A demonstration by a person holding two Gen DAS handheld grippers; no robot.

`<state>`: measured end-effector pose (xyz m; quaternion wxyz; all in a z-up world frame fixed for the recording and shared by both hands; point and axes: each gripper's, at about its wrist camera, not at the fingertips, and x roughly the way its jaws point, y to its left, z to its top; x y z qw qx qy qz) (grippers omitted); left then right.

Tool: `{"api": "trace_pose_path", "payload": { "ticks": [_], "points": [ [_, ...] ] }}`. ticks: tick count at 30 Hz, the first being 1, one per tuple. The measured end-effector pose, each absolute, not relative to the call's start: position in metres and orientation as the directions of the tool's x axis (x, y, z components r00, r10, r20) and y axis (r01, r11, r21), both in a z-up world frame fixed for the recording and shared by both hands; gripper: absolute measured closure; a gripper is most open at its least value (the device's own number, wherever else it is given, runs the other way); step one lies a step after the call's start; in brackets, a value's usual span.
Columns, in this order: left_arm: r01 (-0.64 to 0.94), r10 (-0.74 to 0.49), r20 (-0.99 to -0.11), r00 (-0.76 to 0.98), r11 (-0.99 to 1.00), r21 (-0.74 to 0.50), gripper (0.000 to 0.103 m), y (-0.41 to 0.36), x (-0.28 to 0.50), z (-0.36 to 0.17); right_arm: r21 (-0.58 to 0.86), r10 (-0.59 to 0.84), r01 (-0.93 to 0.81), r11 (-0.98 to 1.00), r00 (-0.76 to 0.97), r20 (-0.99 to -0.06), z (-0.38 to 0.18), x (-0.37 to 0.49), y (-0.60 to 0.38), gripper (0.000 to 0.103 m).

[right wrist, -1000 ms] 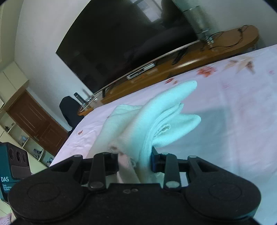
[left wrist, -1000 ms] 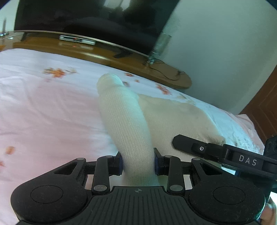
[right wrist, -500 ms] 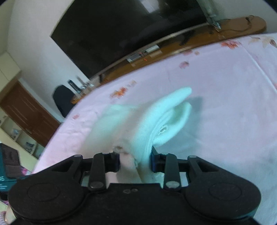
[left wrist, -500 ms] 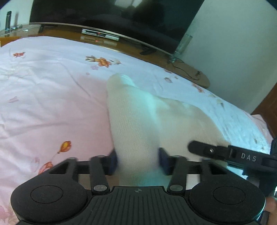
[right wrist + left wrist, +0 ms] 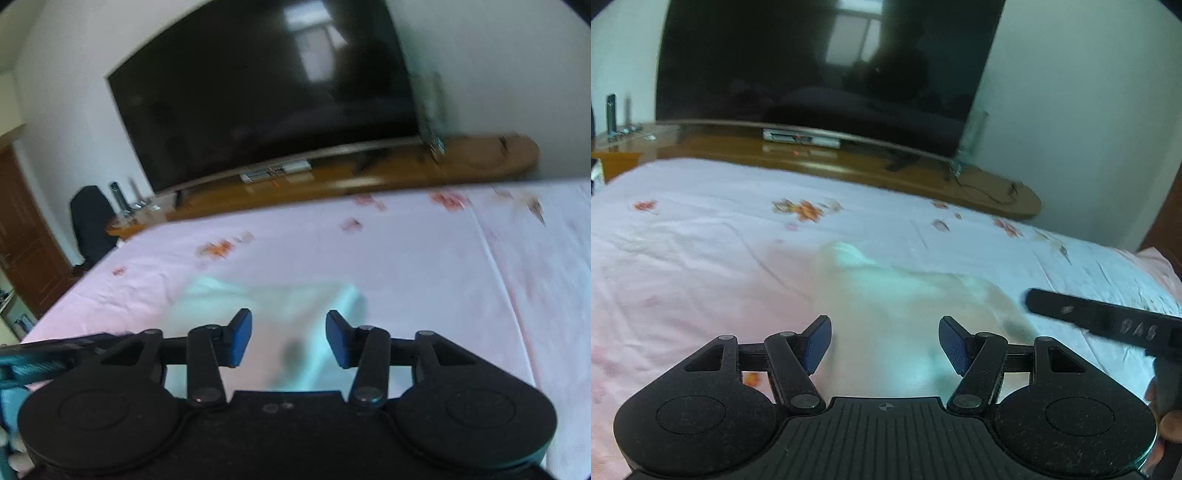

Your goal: Fold small clothes

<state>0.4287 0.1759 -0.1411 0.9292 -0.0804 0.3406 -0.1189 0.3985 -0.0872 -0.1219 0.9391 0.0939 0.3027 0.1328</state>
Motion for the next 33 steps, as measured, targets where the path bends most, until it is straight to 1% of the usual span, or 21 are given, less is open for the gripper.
{"api": "trace_pose_path", "payload": {
  "ticks": [2, 4, 5, 6, 7, 8, 12, 15, 20, 23, 25, 28, 31, 33],
  "points": [
    [0.139, -0.254, -0.658, 0.709, 0.965, -0.222, 0.039, 0.17, 0.438, -0.155, 0.254, 0.328, -0.219, 0.942, 0.757, -0.565, -0.128, 0.404, -0.08, 0.068],
    [0.095, -0.205, -0.693, 0.692, 0.976, -0.194, 0.039, 0.166, 0.446, -0.17, 0.24, 0.315, -0.209, 0.948, 0.723, -0.616, -0.144, 0.412, -0.075, 0.068],
    [0.078, -0.176, -0.702, 0.69, 0.982, -0.17, 0.039, 0.166, 0.449, -0.175, 0.234, 0.304, -0.197, 0.952, 0.699, -0.647, -0.155, 0.415, -0.074, 0.071],
    [0.072, -0.174, -0.705, 0.687, 0.983, -0.172, 0.039, 0.165, 0.452, -0.179, 0.22, 0.282, -0.179, 0.959, 0.678, -0.678, -0.165, 0.42, -0.075, 0.072],
    [0.06, -0.173, -0.708, 0.685, 0.982, -0.181, 0.039, 0.166, 0.454, -0.18, 0.21, 0.268, -0.169, 0.963, 0.678, -0.685, -0.172, 0.423, -0.076, 0.074],
    [0.053, -0.168, -0.711, 0.682, 0.982, -0.181, 0.039, 0.165, 0.455, -0.18, 0.213, 0.267, -0.165, 0.963, 0.687, -0.676, -0.173, 0.422, -0.078, 0.074],
    [0.061, -0.165, -0.715, 0.68, 0.984, -0.169, 0.039, 0.164, 0.448, -0.171, 0.201, 0.253, -0.157, 0.967, 0.675, -0.693, -0.162, 0.424, -0.072, 0.073],
    [0.07, -0.177, -0.709, 0.683, 0.982, -0.178, 0.038, 0.168, 0.433, -0.163, 0.232, 0.28, -0.165, 0.959, 0.693, -0.665, -0.149, 0.408, -0.073, 0.067],
    [0.099, -0.178, -0.717, 0.674, 0.984, -0.152, 0.038, 0.164, 0.398, -0.158, 0.222, 0.292, -0.193, 0.956, 0.708, -0.643, -0.133, 0.373, -0.065, 0.067],
    [0.106, -0.183, -0.728, 0.66, 0.983, -0.15, 0.038, 0.161, 0.376, -0.165, 0.237, 0.292, -0.179, 0.955, 0.712, -0.639, -0.134, 0.349, -0.063, 0.067],
    [0.108, -0.172, -0.75, 0.639, 0.985, -0.133, 0.038, 0.159, 0.366, -0.177, 0.241, 0.282, -0.161, 0.957, 0.703, -0.653, -0.144, 0.334, -0.061, 0.067],
    [0.113, -0.161, -0.744, 0.648, 0.987, -0.114, 0.038, 0.16, 0.357, -0.184, 0.216, 0.235, -0.111, 0.97, 0.647, -0.726, -0.17, 0.328, -0.055, 0.068],
    [0.124, -0.177, -0.745, 0.643, 0.984, -0.127, 0.038, 0.162, 0.349, -0.173, 0.192, 0.211, -0.102, 0.976, 0.657, -0.723, -0.167, 0.322, -0.05, 0.068],
    [0.139, -0.176, -0.739, 0.651, 0.984, -0.111, 0.038, 0.161, 0.341, -0.164, 0.217, 0.227, -0.101, 0.971, 0.679, -0.698, -0.156, 0.313, -0.049, 0.065]
  ]
}}
